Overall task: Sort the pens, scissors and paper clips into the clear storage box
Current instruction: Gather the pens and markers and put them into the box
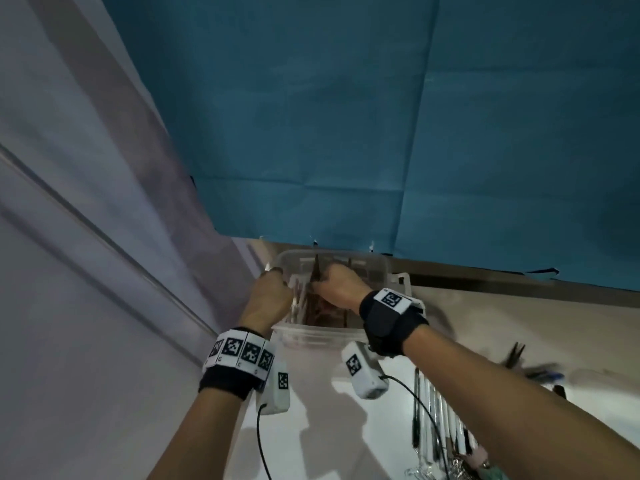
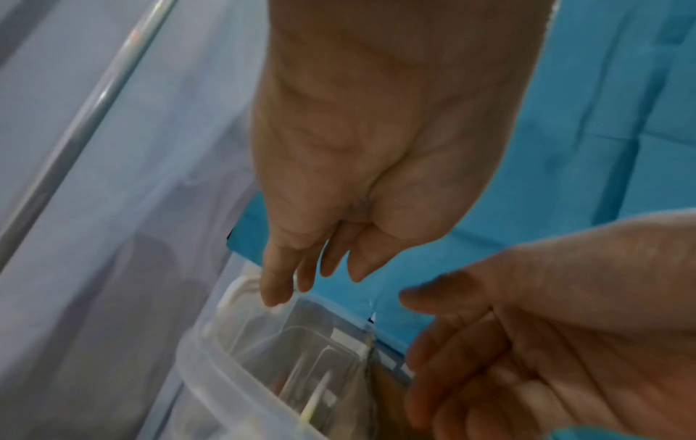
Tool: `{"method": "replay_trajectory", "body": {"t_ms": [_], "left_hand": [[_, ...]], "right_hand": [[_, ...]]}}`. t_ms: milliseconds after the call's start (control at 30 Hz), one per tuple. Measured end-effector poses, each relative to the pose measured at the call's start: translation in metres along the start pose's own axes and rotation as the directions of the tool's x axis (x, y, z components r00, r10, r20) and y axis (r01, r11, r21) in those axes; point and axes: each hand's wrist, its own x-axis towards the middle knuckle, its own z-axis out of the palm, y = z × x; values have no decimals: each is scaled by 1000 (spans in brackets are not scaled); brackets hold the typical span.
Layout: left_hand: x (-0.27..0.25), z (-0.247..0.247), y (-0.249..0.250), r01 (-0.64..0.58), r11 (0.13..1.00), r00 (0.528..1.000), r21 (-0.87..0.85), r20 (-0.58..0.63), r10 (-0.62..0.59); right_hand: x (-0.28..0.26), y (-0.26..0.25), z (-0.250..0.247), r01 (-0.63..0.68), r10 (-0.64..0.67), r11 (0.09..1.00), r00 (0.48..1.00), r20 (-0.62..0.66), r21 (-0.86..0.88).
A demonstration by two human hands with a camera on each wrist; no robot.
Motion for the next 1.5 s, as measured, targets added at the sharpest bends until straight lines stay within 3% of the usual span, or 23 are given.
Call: {"method": "replay_trajectory", "body": {"t_ms": [100,200,367,467,567,700,800,1067,1200,1333,1500], "left_hand": [[-9,0,8,-103,995,995,-17,2,103],[-20,11,28,-178,970,978,-167,75,192],[-55,60,71,-291,920,908,-264,226,352],[-70,111,77,-247,936,858,-252,391,332],[-74,165,62,-170,981,832,-97,519,196],[-80,225,41,-132,983,877,123,477,58],[-95,254,36,-81,987,901,141,433,13],[-96,275,24,-12,991,945,132,327,-32],[-96,276,20,-41,989,950,143,314,-6],[-91,276,15,-67,991,947,115,319,27],[-82,266,6,-20,997,945,75,326,-6]], "right_hand": [[-8,20,-21,-18,18,1000,1000,18,-2],[-17,35,-49,-4,5,999,1000,-25,49],[-49,79,-87,5,7,996,989,-146,84],[-71,123,-85,-89,102,993,980,-168,83],[-90,172,-66,-235,233,972,968,-91,-7],[-101,212,-30,-346,341,905,938,-65,-248],[-108,222,-5,-387,369,851,922,-119,-356],[-106,232,28,-467,430,861,880,-200,-201],[-104,235,33,-459,411,864,880,-237,-206],[-102,236,29,-486,453,868,857,-247,-96],[-99,240,19,-471,448,881,856,-258,-34]]}}
